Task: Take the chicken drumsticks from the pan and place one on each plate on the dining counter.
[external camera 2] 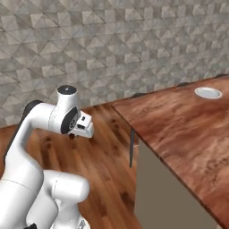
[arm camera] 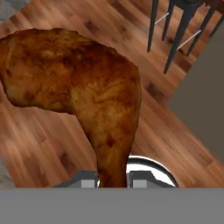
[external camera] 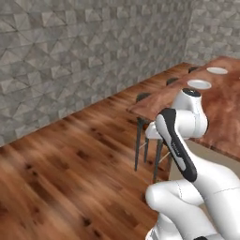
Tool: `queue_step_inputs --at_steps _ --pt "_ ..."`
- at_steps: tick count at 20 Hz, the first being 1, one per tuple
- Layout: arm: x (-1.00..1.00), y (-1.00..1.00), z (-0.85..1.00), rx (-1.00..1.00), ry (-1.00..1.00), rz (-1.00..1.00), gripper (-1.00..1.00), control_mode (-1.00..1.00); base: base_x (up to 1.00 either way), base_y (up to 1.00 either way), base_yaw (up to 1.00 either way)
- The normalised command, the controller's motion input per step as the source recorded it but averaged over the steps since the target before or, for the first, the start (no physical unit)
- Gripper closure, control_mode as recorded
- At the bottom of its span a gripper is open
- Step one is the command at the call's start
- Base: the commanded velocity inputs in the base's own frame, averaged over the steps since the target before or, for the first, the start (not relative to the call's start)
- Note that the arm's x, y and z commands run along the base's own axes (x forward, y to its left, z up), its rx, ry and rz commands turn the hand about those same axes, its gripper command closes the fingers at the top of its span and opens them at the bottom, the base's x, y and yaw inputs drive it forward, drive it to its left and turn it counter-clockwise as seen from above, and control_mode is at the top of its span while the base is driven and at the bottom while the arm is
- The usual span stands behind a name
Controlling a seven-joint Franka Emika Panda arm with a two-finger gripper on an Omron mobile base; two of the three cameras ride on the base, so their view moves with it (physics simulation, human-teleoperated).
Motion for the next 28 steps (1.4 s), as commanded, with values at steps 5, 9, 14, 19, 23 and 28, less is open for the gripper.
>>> queue_step_inputs --at_steps 5,9,14,19,23,28 --pt "0.0 0.0 0.0 0.0 0.0 0.0 1.0 1.0 0.64 0.91 -0.27" --pt "0.0 0.0 0.0 0.0 0.0 0.0 1.0 1.0 0.7 0.76 -0.42" --pt "0.0 0.0 0.0 0.0 0.0 0.0 1.0 1.0 0.73 0.7 -0.48" --pt "0.0 0.0 0.0 0.0 0.0 0.0 1.0 1.0 0.72 0.71 -0.48" --pt "0.0 0.0 0.0 0.0 0.0 0.0 1.0 1.0 0.64 0.81 -0.4" --pt "0.0 0.0 0.0 0.0 0.0 0.0 1.0 1.0 0.65 0.76 -0.45"
